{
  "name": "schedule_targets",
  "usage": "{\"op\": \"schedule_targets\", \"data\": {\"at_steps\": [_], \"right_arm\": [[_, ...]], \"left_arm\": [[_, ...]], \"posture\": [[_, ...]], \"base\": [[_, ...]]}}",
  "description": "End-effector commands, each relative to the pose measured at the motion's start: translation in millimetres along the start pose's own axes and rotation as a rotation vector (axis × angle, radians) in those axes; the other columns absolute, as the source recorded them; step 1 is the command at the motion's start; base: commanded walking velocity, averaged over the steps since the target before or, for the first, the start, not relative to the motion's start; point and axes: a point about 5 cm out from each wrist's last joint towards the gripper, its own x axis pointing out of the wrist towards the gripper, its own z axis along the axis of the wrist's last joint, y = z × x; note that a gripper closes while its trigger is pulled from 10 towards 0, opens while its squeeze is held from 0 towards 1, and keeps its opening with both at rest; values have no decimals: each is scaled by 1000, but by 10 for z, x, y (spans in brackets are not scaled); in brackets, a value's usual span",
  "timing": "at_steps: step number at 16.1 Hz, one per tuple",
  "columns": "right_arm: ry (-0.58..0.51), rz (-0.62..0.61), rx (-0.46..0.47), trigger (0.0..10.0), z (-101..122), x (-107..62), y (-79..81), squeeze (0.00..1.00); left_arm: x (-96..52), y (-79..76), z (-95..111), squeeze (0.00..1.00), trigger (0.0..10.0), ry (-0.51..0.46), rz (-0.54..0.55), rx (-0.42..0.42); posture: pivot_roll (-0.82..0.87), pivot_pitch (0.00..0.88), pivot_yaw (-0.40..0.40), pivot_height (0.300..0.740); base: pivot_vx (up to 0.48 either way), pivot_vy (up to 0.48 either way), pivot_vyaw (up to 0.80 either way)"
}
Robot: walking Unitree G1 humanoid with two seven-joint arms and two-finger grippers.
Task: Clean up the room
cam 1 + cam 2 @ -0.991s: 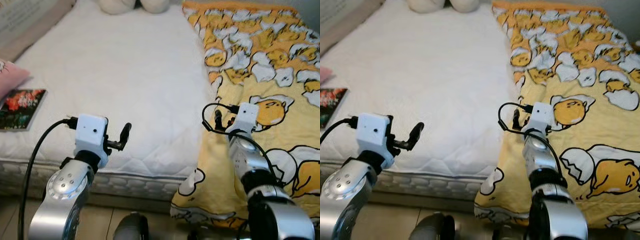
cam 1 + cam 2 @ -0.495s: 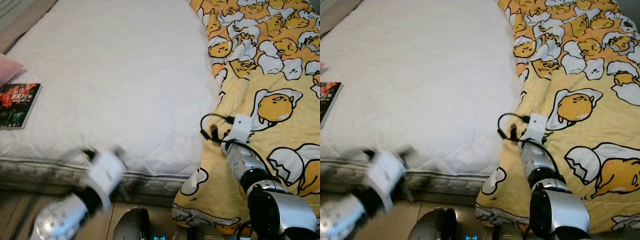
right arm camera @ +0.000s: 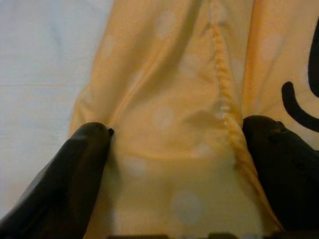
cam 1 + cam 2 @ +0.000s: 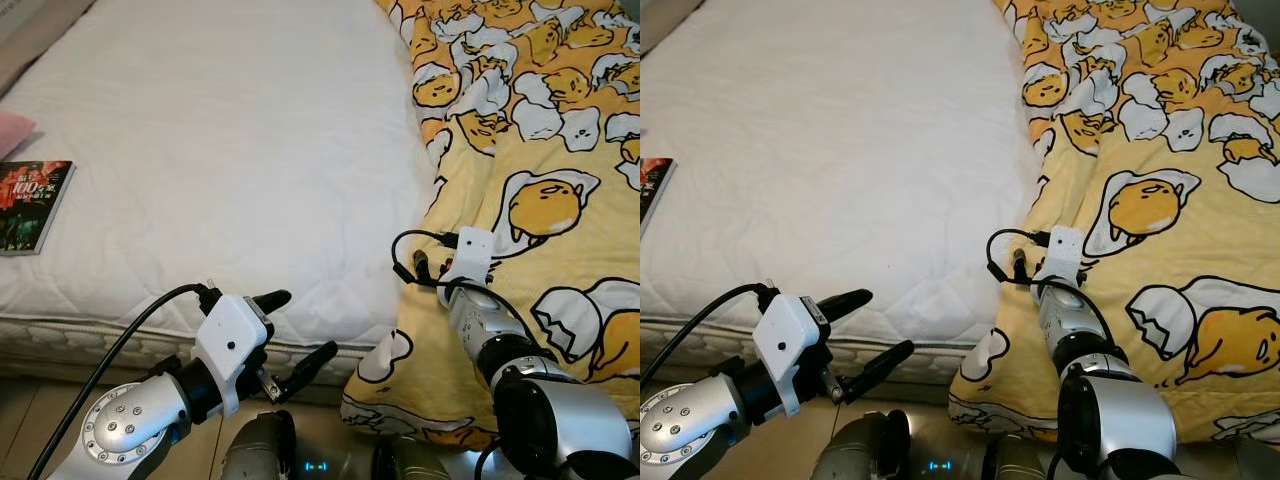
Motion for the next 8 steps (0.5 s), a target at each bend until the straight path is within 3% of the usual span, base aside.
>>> {"op": "schedule_targets", "data": {"at_steps": [1,8], "right_arm": [[76,2,-3,10000,-175,-21,7,1000],[76,2,-3,10000,-175,-21,7,1000]], "left_arm": [[-7,-25,-10,0,10000,6,-16,-4],[-7,-25,-10,0,10000,6,-16,-4]], "posture": [[179,222,22,714],[179,222,22,714]], "base": [[0,0,0],[0,0,0]]}}
